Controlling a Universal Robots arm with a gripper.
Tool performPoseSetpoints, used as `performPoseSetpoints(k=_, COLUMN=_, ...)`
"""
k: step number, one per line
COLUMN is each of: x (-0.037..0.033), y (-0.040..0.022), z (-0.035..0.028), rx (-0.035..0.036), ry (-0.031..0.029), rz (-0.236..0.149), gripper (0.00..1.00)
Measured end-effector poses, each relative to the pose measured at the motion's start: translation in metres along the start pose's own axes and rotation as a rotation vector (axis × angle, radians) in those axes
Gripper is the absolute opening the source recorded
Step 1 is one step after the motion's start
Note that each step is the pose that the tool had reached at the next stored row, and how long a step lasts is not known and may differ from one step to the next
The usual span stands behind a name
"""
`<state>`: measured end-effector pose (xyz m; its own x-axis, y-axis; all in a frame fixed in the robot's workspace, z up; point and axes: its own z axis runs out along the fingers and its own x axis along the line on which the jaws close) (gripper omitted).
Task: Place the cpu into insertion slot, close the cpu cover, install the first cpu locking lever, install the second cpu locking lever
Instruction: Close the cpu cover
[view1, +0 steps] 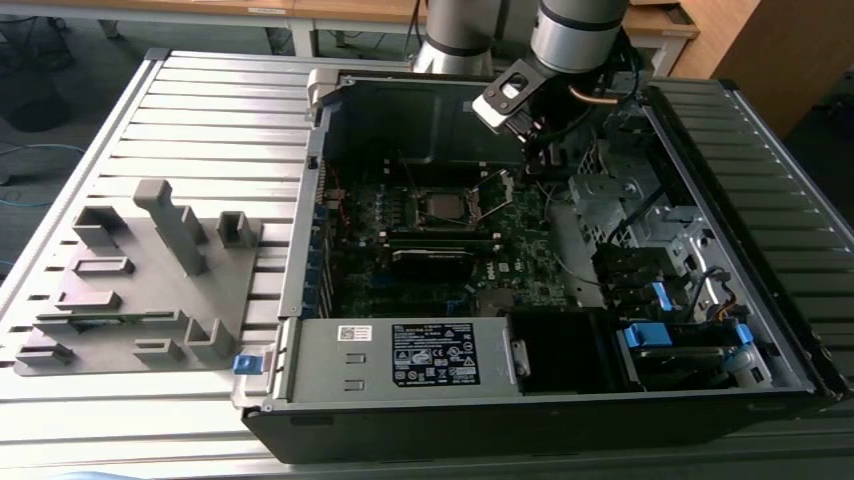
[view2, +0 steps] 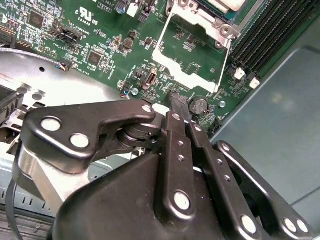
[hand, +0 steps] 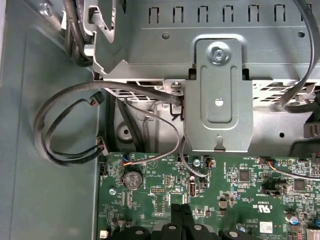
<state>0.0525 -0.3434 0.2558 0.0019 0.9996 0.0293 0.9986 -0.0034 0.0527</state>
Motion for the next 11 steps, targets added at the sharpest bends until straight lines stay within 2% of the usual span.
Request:
performPoseSetpoints(k=3, x=0.0000, y=0.0001, z=0.0002, rx=-0.0001, ry=0.0002, rz=0.000, gripper=0.11)
performPoseSetpoints(k=6, x=0.0000, y=0.0005, z=0.0003, rx=0.0072, ry=0.0003, rz=0.000, gripper=0.11)
performPoseSetpoints(k=11, x=0.0000, y=0.0005, z=0.0004, rx=0.0091, ry=0.0001, rz=0.000, gripper=0.11)
